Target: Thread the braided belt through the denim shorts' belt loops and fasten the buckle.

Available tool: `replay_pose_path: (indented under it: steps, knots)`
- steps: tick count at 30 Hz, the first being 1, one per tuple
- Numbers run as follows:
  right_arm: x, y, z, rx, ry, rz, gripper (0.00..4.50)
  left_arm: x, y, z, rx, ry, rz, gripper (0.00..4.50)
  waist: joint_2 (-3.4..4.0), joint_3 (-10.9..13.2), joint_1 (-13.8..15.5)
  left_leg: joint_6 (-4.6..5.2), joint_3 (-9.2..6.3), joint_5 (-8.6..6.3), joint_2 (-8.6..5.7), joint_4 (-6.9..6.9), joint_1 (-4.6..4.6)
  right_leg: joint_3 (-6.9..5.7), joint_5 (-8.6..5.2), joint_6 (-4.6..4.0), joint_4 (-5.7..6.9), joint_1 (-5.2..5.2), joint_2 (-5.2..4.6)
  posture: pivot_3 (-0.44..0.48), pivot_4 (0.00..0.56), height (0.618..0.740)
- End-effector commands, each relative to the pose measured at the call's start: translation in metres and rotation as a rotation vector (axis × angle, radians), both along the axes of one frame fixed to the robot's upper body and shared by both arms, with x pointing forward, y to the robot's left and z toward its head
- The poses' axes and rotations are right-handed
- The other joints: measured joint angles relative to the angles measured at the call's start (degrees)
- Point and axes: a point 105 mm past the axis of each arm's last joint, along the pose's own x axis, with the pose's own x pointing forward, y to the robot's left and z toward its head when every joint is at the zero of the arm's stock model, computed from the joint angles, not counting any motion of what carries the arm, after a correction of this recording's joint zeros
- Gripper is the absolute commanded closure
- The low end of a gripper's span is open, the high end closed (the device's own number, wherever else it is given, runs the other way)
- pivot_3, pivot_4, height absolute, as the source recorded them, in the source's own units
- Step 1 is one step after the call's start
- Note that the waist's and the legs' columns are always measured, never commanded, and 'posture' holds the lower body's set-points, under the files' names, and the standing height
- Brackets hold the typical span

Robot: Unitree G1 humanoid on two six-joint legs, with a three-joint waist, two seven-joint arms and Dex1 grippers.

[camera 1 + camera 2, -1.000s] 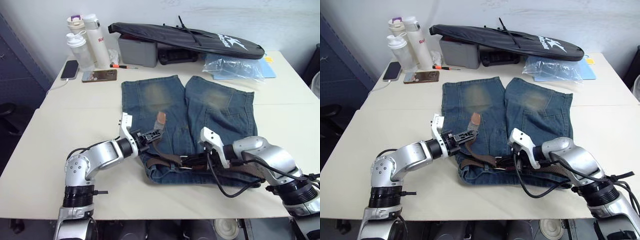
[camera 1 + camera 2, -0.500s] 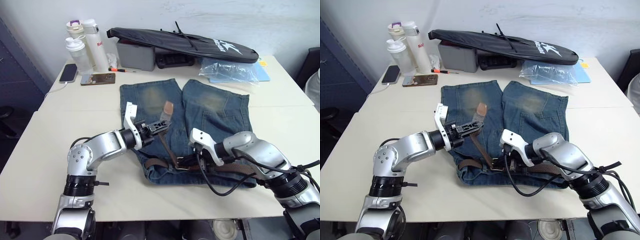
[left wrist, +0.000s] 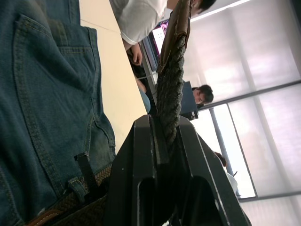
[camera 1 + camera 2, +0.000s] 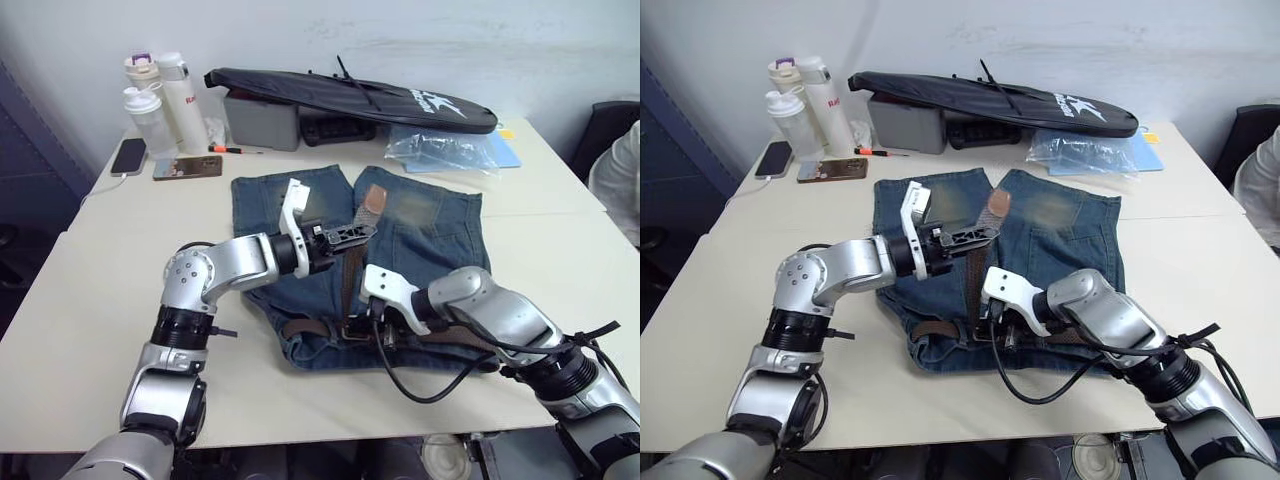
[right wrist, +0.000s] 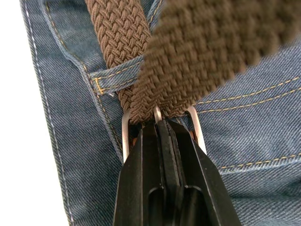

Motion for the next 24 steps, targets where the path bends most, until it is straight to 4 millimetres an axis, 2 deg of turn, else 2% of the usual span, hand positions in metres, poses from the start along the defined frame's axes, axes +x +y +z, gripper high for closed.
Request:
replay_pose_path:
  steps: [1, 7, 15, 16, 18, 19, 20, 21, 22, 23, 24]
  knots:
    - [-0.036, -0.044, -0.098, -0.349, 0.238, -0.128, 4.47, -0.006, -0.017, 0.032, -0.074, -0.119, -0.116, 4.5, -0.03, -0.2, 0.0, 0.01, -0.02, 0.0, 0.0, 0.01, 0.02, -0.03, 0.0, 0.0, -0.03, 0.03, 0.01, 0.0, 0.15, 0.645]
    - [-0.043, -0.039, -0.097, -0.329, 0.243, -0.111, 4.47, 0.003, -0.044, 0.023, -0.023, -0.121, -0.198, 4.5, 0.06, -0.3, -0.1, 0.06, -0.11, -0.03, -0.02, 0.01, -0.01, -0.28, 0.04, -0.04, -0.31, 0.16, 0.03, 0.0, 0.15, 0.645]
    - [-0.048, -0.048, -0.115, -0.336, 0.237, -0.132, 4.47, 0.013, -0.088, 0.041, -0.037, -0.183, -0.274, 4.5, 0.22, -0.3, -0.5, 0.09, -0.56, -0.05, 0.02, -0.02, -0.09, -0.83, 0.13, -0.04, -0.9, 0.41, 0.08, 0.0, 0.15, 0.645]
    - [-0.048, -0.049, -0.117, -0.338, 0.232, -0.132, 4.47, 0.013, -0.093, 0.04, -0.029, -0.185, -0.283, 4.5, 0.46, -0.4, -0.7, 0.1, -0.65, -0.06, 0.06, -0.04, -0.11, -0.99, 0.22, -0.18, -1.28, 0.41, 0.2, 0.0, 0.15, 0.645]
    - [-0.048, -0.05, -0.12, -0.338, 0.224, -0.13, 4.47, 0.013, -0.1, 0.038, -0.018, -0.186, -0.295, 4.5, 1.22, -0.6, -1.5, 0.18, -1.19, -0.11, 0.69, -0.07, -0.39, -1.36, 0.54, -0.62, -2.64, 1.16, 0.99, 0.0, 0.15, 0.645]
    - [-0.048, -0.051, -0.121, -0.337, 0.222, -0.131, 4.47, 0.013, -0.103, 0.036, -0.01, -0.187, -0.299, 4.5, 1.61, -0.6, -1.9, 0.21, -1.56, -0.13, 1.03, -0.14, -0.6, -1.53, 0.97, -0.77, -3.43, 1.47, 1.06, 0.0, 0.15, 0.645]
    - [-0.048, -0.053, -0.123, -0.335, 0.218, -0.139, 4.47, 0.014, -0.108, 0.032, -0.001, -0.179, -0.293, 4.5, 1.69, -0.6, -2.2, 0.24, -1.72, -0.14, 1.27, -0.31, -0.69, -1.39, 1.36, -0.64, -4.0, 1.88, 1.07, 0.0, 0.15, 0.645]
    - [-0.047, -0.054, -0.125, -0.333, 0.215, -0.145, 4.47, 0.015, -0.111, 0.03, 0.005, -0.174, -0.29, 4.5, 1.58, -0.6, -2.5, 0.25, -1.74, -0.15, 1.31, -0.48, -0.68, -1.13, 1.53, -0.38, -4.03, 1.98, 1.09, 0.0, 0.15, 0.645]
    - [-0.047, -0.054, -0.127, -0.329, 0.21, -0.15, 4.47, 0.016, -0.115, 0.028, 0.011, -0.174, -0.286, 4.5, 1.16, -0.6, -2.8, 0.26, -1.7, -0.15, 1.31, -0.76, -0.64, -0.47, 1.47, -0.36, -3.47, 2.02, 1.15, 0.0, 0.15, 0.645]
    - [-0.047, -0.055, -0.129, -0.326, 0.207, -0.154, 4.47, 0.017, -0.117, 0.028, 0.012, -0.175, -0.283, 4.5, 0.46, -0.4, -2.9, 0.23, -1.33, -0.16, 1.24, -1.06, -0.33, 0.76, 0.76, -0.5, -2.88, 1.85, 1.22, 0.0, 0.15, 0.645]
    - [-0.046, -0.055, -0.13, -0.324, 0.204, -0.156, 4.47, 0.018, -0.118, 0.029, 0.013, -0.177, -0.282, 4.5, 0.58, -0.5, -2.9, -0.2, -0.89, -0.34, 0.92, -0.99, 0.1, 1.42, -0.54, -0.92, -2.22, 0.98, 1.22, 0.0, 0.15, 0.645]
